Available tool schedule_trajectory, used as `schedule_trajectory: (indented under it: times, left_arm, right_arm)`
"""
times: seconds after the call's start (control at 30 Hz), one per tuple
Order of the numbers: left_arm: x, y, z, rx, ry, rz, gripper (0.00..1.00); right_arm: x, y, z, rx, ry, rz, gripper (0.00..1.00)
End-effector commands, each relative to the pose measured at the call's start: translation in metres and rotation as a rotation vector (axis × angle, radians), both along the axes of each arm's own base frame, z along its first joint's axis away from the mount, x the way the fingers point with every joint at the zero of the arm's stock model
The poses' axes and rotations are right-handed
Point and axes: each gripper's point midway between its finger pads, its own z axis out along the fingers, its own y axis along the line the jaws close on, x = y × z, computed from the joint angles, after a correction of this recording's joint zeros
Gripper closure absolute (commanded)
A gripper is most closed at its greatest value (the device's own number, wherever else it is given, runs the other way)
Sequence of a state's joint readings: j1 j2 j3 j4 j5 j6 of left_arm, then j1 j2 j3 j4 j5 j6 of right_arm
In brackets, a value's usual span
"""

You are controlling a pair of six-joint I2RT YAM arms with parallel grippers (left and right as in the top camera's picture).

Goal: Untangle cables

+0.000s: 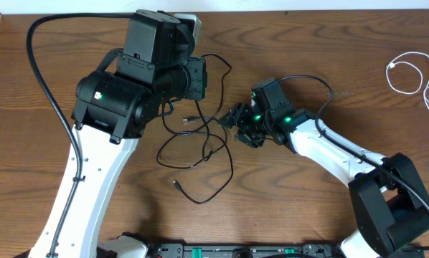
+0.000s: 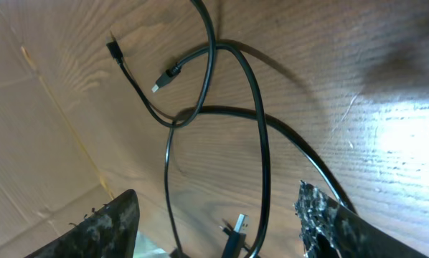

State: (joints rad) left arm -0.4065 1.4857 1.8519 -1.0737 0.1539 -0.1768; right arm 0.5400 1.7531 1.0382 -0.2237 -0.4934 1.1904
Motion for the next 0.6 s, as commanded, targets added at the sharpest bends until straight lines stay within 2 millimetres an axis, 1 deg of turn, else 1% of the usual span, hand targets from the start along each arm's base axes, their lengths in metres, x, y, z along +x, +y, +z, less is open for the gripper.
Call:
schedule_trajectory:
  times: [0.0, 0.13, 0.23, 0.43, 0.57]
  left_arm:
    - [0.004, 0.002, -0.005, 0.008, 0.012, 0.015, 0.93]
    - [0.004, 0.002, -0.005, 0.008, 0.011, 0.015, 0.93]
    - [0.004, 0.002, -0.005, 0.008, 0.011, 0.014, 0.93]
    - [0.003, 0.002, -0.005, 0.009, 0.014, 0.014, 0.92]
    - [0.003, 0.002, -0.005, 0.009, 0.014, 0.014, 0.92]
  right_arm:
    - [-0.006, 0.004, -0.003, -0.003, 0.045, -0.041, 0.35]
    - [-0.016, 0.015, -0.004, -0.001, 0.061, -0.027, 0.36]
    - [-0.018, 0.018, -0.006, -0.026, 0.047, -0.033, 0.37]
    - [-0.024, 0.015, -0.012, -0.056, 0.067, -0.032, 0.40]
    - [-0.030, 0.014, -0.020, -0.086, 0.085, -0.021, 0.47]
